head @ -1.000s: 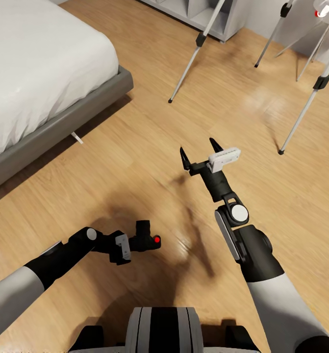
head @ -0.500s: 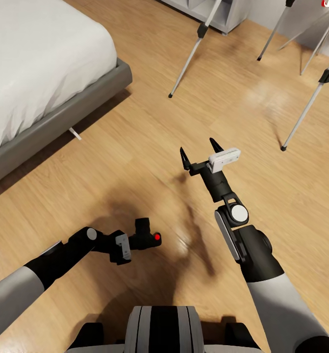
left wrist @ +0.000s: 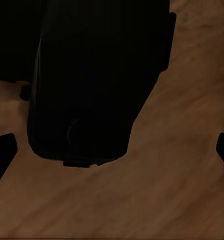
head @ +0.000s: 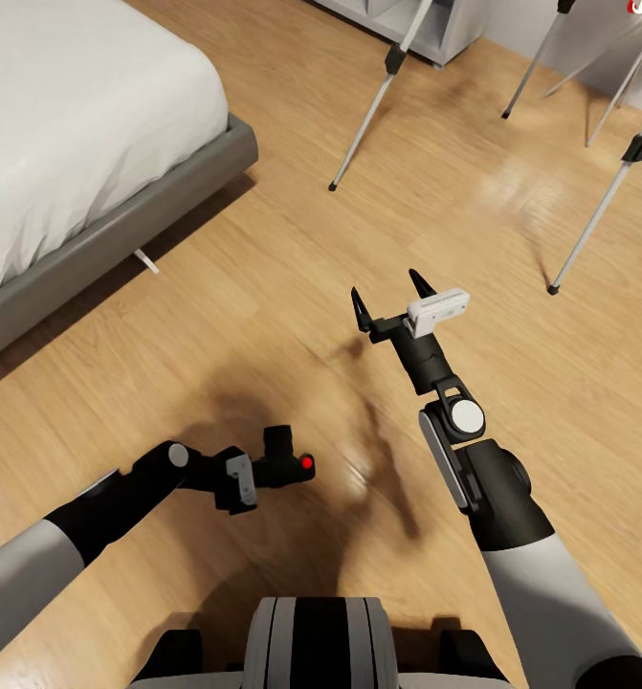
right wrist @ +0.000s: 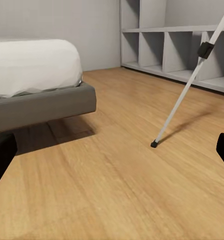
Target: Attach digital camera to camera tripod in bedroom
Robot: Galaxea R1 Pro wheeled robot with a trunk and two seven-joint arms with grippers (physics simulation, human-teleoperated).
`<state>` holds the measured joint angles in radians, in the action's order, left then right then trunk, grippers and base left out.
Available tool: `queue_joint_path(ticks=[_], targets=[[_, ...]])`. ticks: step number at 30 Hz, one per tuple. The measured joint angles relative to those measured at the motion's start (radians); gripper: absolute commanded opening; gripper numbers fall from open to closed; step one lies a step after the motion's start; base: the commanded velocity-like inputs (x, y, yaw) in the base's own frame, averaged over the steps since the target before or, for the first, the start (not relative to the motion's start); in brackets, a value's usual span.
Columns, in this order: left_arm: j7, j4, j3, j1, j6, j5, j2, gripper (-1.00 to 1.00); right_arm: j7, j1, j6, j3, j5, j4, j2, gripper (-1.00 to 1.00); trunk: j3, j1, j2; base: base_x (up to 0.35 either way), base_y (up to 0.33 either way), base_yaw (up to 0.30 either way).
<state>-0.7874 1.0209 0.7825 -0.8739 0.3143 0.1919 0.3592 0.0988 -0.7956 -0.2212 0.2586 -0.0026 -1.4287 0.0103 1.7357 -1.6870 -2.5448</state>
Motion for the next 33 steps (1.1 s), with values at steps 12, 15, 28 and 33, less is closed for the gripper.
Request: queue_joint_path(ticks=[12,15,28,33], targets=[[0.003,0.072,0.0,0.0,0.064,-0.001,0.052,1.0,0.0,0.0,0.0,0.0,0.0,0.0,0.0,1.0,0.0,0.0,0.0,0.0,0.0,0.0],[0.004,0.106,-0.001,0.0,0.082,-0.001,0.073,1.0,0.0,0.0,0.0,0.0,0.0,0.0,0.0,1.0,0.0,0.0,0.0,0.0,0.0,0.0],[0.107,0.114,-0.001,0.0,0.087,-0.003,0.071,1.0,0.0,0.0,0.0,0.0,0.0,0.0,0.0,1.0,0.0,0.0,0.0,0.0,0.0,0.0],[0.148,0.113,-0.001,0.0,0.088,-0.004,0.067,1.0,0.0,0.0,0.0,0.0,0.0,0.0,0.0,1.0,0.0,0.0,0.0,0.0,0.0,0.0]])
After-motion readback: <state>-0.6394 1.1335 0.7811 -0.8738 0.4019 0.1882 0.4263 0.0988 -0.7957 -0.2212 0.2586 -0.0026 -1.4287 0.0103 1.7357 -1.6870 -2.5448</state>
